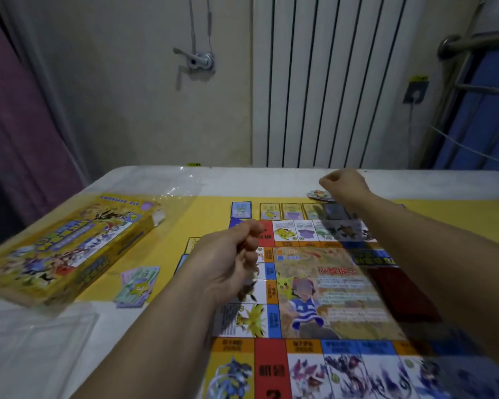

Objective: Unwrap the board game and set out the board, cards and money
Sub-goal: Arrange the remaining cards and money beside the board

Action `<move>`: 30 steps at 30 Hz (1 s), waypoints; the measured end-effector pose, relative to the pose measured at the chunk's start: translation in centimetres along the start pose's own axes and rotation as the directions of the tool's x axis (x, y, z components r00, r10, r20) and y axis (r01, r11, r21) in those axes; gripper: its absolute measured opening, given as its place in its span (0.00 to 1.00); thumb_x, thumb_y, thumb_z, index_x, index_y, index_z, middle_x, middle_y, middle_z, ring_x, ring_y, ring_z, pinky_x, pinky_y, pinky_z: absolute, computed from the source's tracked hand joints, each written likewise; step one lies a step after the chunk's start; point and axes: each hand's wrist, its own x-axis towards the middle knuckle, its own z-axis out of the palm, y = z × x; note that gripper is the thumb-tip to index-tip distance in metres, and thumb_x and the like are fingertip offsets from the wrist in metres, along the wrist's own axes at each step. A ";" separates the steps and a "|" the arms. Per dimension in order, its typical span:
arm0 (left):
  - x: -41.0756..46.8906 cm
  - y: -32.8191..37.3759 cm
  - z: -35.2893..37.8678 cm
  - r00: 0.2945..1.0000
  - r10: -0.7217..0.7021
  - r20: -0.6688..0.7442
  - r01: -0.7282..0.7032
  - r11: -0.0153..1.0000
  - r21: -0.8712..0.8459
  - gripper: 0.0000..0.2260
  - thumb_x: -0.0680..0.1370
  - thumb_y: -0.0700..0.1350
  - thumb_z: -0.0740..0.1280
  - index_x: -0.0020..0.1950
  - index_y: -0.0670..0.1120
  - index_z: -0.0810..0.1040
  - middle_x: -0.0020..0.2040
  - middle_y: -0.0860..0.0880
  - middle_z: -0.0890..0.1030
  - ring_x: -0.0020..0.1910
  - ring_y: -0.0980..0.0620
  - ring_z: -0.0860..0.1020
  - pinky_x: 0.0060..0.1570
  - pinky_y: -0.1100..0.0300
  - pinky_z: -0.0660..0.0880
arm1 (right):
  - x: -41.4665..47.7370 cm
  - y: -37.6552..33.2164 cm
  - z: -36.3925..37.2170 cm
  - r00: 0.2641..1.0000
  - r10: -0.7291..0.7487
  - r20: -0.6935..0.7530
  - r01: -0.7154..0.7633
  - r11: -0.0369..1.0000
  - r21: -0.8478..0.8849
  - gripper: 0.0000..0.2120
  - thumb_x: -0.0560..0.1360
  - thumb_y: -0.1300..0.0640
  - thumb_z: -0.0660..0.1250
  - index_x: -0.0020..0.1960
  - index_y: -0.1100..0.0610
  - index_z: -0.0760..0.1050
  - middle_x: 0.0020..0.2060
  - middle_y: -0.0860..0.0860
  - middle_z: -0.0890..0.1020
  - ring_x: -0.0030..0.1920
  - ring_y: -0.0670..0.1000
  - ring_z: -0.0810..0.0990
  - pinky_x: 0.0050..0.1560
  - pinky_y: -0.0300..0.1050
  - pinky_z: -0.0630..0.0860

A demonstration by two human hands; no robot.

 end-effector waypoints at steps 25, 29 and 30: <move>-9.6 4.6 -11.1 0.875 0.483 0.040 -0.314 0.502 0.806 0.10 0.80 0.40 0.58 0.59 0.50 0.73 0.28 0.53 0.73 0.24 0.59 0.70 0.27 0.64 0.65 | -21.0 -17.8 6.9 0.459 -0.159 0.874 -0.432 0.819 0.377 0.08 0.75 0.56 0.66 0.37 0.53 0.76 0.31 0.46 0.79 0.31 0.45 0.69 0.33 0.38 0.61; -10.1 6.0 -12.7 0.912 0.410 0.013 -0.246 0.521 0.818 0.13 0.80 0.41 0.59 0.63 0.50 0.70 0.31 0.50 0.74 0.26 0.55 0.69 0.29 0.62 0.64 | -20.2 -18.5 8.1 0.566 -0.188 0.802 -0.271 0.877 0.397 0.07 0.76 0.57 0.66 0.39 0.54 0.78 0.33 0.46 0.77 0.32 0.45 0.69 0.34 0.38 0.62; -10.2 6.3 -12.9 0.911 0.411 -0.020 -0.243 0.576 0.780 0.13 0.79 0.40 0.58 0.63 0.50 0.70 0.31 0.50 0.73 0.24 0.56 0.67 0.27 0.63 0.63 | -19.9 -18.5 8.3 0.624 -0.203 0.754 -0.134 0.923 0.359 0.07 0.76 0.57 0.66 0.40 0.54 0.78 0.33 0.46 0.77 0.33 0.45 0.68 0.34 0.37 0.63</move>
